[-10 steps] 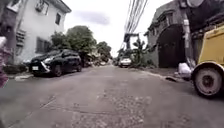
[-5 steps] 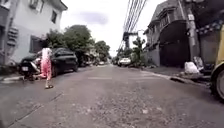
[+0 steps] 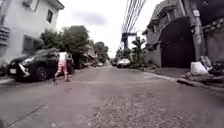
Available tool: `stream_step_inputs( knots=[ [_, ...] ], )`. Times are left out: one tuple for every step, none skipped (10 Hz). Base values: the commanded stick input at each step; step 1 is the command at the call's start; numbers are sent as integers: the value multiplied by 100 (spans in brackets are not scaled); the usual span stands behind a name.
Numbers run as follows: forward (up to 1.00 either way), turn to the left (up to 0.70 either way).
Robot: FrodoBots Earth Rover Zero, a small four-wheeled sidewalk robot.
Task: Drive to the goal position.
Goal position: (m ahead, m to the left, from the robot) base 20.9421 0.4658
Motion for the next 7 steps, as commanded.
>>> stream_step_inputs(
  knots=[
    [100, 27],
    [100, 0],
    [100, 0],
    [100, 0],
    [100, 0],
    [100, 0],
    [100, 0]
  ],
)
